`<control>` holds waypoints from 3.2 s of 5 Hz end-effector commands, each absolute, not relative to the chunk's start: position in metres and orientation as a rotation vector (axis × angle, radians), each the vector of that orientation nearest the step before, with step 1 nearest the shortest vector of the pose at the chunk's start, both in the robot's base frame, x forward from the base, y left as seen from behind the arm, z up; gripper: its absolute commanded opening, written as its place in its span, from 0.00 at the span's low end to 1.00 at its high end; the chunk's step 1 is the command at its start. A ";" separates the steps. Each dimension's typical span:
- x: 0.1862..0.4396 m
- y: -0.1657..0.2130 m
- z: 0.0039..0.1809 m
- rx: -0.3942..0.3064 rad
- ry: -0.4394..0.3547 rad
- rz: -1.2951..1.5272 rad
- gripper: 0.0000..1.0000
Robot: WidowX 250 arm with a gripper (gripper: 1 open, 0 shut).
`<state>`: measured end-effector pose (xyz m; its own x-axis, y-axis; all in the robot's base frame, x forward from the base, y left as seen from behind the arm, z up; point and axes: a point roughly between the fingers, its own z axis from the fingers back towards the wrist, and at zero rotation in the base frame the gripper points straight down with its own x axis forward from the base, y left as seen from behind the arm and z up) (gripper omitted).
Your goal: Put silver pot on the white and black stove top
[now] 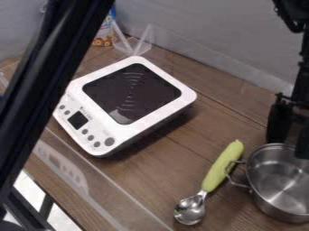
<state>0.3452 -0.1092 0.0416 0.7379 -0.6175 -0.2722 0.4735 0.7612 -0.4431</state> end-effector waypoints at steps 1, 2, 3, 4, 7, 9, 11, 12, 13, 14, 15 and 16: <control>0.346 -0.121 0.053 -0.342 0.395 -0.714 1.00; 0.346 -0.134 0.058 -0.342 0.402 -0.709 0.00; 0.345 -0.145 0.068 -0.337 0.415 -0.702 0.00; 0.341 -0.139 0.081 -0.334 0.423 -0.687 0.00; 0.315 -0.099 0.150 -0.308 0.412 -0.710 0.00; 0.308 -0.068 0.165 -0.310 0.399 -0.635 1.00; 0.314 -0.037 0.155 -0.317 0.401 -0.566 1.00; 0.312 -0.033 0.144 -0.319 0.417 -0.568 1.00; 0.313 -0.032 0.130 -0.327 0.417 -0.515 1.00; 0.311 -0.040 0.116 -0.325 0.414 -0.496 1.00; 0.314 -0.048 0.110 -0.317 0.416 -0.501 1.00; 0.316 -0.056 0.110 -0.310 0.423 -0.510 1.00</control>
<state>0.3121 -0.0517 0.0940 0.7744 -0.5184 -0.3626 0.3735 0.8373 -0.3993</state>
